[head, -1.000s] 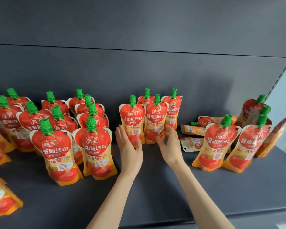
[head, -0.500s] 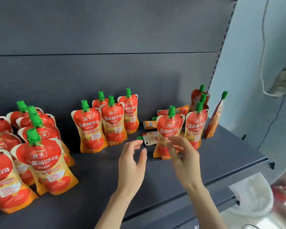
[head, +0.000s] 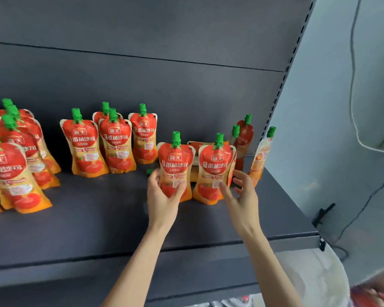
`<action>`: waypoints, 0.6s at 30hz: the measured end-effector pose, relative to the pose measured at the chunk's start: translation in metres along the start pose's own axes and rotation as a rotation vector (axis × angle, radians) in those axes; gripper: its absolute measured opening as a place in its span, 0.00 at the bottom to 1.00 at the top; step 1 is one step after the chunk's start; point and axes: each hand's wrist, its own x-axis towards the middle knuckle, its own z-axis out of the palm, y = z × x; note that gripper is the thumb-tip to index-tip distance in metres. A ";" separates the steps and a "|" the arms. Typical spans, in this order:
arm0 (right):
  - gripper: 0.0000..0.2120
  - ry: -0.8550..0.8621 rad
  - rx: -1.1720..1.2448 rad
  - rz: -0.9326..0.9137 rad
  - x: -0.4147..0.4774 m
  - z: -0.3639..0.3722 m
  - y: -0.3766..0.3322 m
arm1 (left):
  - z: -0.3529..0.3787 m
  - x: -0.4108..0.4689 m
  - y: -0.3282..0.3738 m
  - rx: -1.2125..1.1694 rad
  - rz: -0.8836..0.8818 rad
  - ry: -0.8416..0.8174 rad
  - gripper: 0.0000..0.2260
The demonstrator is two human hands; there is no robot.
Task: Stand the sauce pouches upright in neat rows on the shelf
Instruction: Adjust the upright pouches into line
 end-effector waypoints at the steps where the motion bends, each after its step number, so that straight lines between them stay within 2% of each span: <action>1: 0.22 -0.031 0.017 0.025 0.003 0.000 0.004 | 0.001 -0.002 -0.001 0.023 -0.008 0.012 0.30; 5: 0.20 -0.108 0.062 0.038 0.014 0.003 0.008 | 0.001 0.001 0.004 0.089 -0.023 0.026 0.25; 11: 0.08 -0.136 0.057 -0.005 0.023 0.010 0.011 | -0.005 0.006 -0.004 0.138 -0.038 0.027 0.17; 15: 0.13 -0.162 0.092 -0.003 0.024 0.015 0.013 | -0.014 -0.002 -0.001 0.102 -0.019 0.059 0.11; 18: 0.12 -0.197 0.146 -0.001 0.016 0.027 0.005 | -0.034 -0.007 0.000 0.078 -0.004 0.083 0.11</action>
